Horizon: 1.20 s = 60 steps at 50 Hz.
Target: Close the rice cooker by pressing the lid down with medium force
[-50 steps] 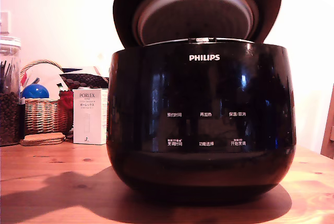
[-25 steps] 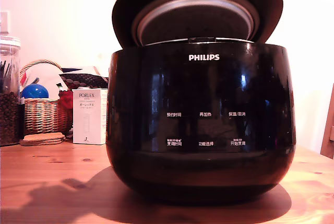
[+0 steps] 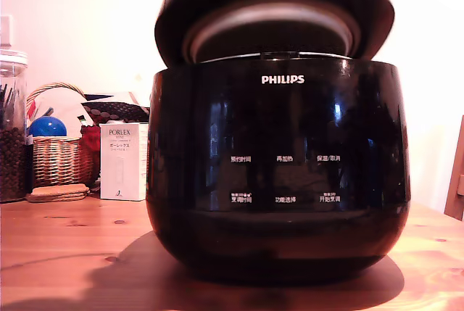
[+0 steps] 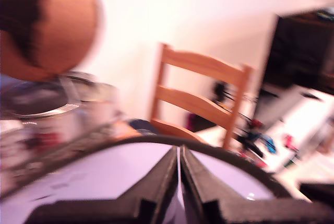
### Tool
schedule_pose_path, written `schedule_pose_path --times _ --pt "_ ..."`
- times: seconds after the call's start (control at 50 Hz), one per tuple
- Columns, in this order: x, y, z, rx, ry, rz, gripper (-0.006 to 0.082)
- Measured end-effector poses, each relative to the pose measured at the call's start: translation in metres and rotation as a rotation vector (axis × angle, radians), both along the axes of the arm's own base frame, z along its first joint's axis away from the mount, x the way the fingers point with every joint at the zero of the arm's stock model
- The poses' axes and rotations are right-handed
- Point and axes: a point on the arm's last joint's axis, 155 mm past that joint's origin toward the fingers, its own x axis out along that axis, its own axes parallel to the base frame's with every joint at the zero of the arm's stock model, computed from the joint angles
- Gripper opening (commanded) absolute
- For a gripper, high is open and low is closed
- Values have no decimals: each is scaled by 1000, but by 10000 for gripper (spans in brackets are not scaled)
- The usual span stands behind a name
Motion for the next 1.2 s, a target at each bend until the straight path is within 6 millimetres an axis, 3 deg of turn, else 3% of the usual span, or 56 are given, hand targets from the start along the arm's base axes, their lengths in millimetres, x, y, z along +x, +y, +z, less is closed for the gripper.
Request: schedule_pose_path --times 0.08,0.26,0.42,0.76,1.2 --pt "-3 -6 -4 9 -5 -18 -24" --pt "-12 -14 11 -19 -68 -47 -24" --pt "-17 -18 9 18 -113 -65 -24" --pt "-18 -38 -35 94 -81 -111 -24" --pt "-22 -34 -39 41 -145 -110 -24"
